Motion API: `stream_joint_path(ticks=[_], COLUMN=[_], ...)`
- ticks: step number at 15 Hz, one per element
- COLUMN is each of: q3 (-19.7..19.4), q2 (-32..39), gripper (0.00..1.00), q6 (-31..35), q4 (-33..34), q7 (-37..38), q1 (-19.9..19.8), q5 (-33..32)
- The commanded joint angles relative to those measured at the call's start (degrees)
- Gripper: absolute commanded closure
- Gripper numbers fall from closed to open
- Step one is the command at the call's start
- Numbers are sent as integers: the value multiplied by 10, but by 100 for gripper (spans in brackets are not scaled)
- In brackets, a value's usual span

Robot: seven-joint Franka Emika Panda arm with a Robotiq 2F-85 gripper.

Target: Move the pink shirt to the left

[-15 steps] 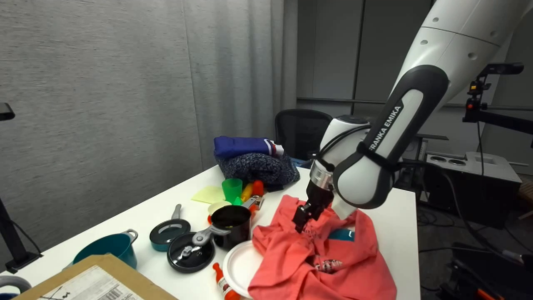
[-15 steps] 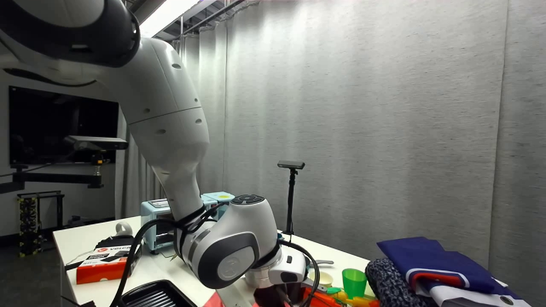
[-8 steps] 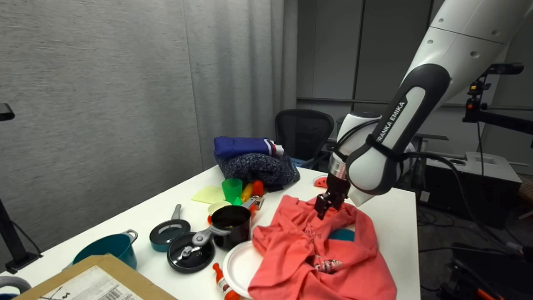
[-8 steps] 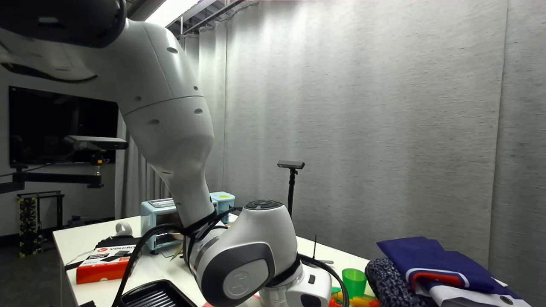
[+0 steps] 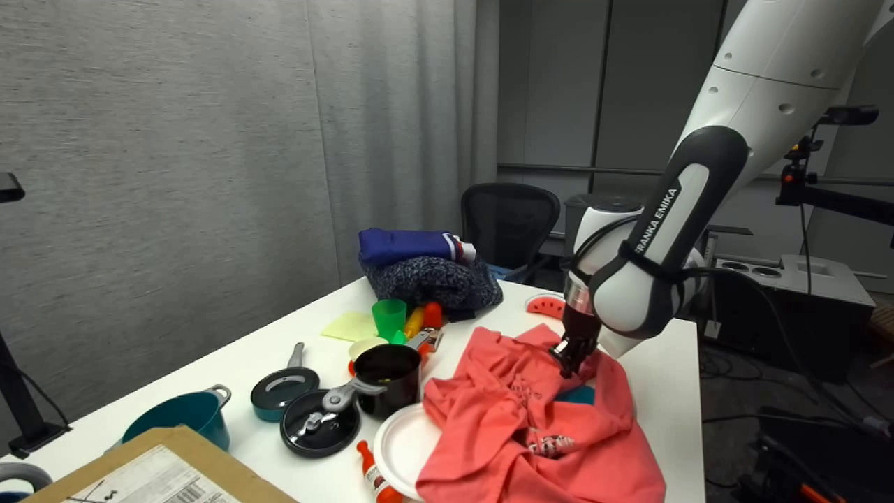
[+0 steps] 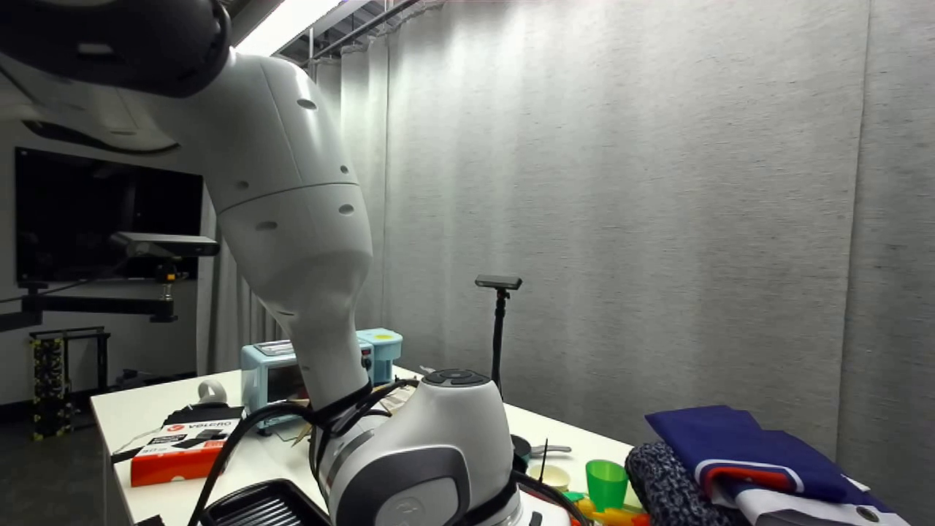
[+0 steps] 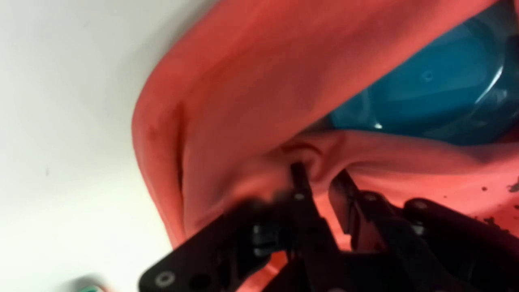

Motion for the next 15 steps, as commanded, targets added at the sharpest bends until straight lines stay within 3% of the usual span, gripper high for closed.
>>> stream_joint_path(ticks=[1, 8, 15], q3=[16, 54, 68], q2=[19, 24, 37], gripper=[100, 99, 99], q6=[14, 35, 27], q4=[4, 18, 44], q7=[4, -1, -2], q1=[4, 11, 30], q5=[5, 7, 3])
